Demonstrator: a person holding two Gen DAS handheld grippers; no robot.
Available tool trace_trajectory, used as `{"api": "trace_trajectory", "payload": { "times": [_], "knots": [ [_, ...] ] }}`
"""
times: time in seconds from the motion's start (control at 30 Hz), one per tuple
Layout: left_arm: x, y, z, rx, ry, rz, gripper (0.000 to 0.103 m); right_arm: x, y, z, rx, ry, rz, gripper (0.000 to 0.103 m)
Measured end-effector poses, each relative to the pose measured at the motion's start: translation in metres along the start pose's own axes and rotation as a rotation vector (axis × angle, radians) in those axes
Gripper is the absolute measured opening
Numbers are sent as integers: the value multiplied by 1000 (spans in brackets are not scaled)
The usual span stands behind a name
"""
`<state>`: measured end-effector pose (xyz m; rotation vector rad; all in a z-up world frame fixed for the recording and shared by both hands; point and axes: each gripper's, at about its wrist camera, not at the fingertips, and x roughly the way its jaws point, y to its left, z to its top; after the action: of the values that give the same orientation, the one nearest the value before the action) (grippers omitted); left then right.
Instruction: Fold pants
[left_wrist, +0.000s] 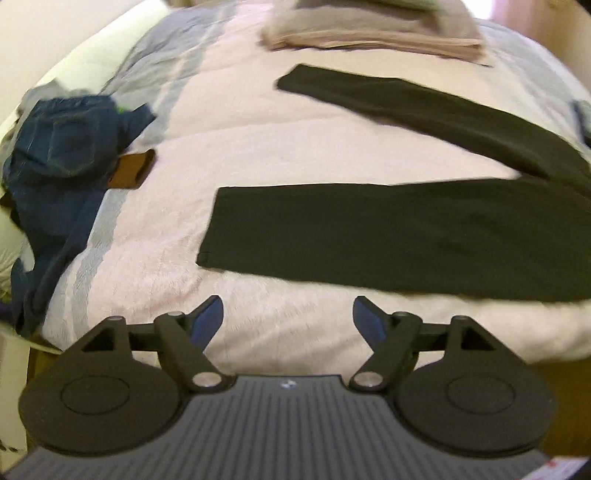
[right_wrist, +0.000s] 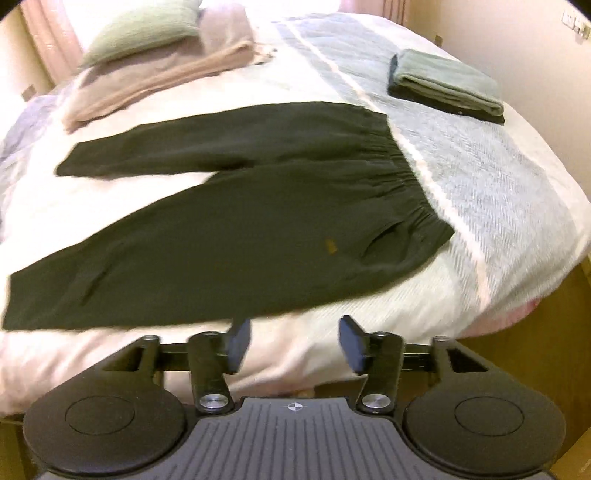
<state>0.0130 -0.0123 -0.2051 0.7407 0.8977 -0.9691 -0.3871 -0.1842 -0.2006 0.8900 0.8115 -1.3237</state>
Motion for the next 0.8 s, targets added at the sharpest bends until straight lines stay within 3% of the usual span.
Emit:
{"api": "trace_trajectory", "payload": {
  "times": [0.07, 0.2, 0.4, 0.8],
  "knots": [
    [-24, -3, -8, 34, 6, -27, 83, -24, 21, -12, 8, 10, 26, 58],
    [-65, -5, -18, 76, 14, -79, 84, -65, 48, -20, 11, 4, 107, 59],
    [-116, -8, -28, 110, -53, -111, 85, -116, 75, -28, -39, -42, 157, 62],
    [-150, -12, -55, 164, -85, -115, 85, -133, 78, -64, -77, -36, 122, 62]
  ]
}}
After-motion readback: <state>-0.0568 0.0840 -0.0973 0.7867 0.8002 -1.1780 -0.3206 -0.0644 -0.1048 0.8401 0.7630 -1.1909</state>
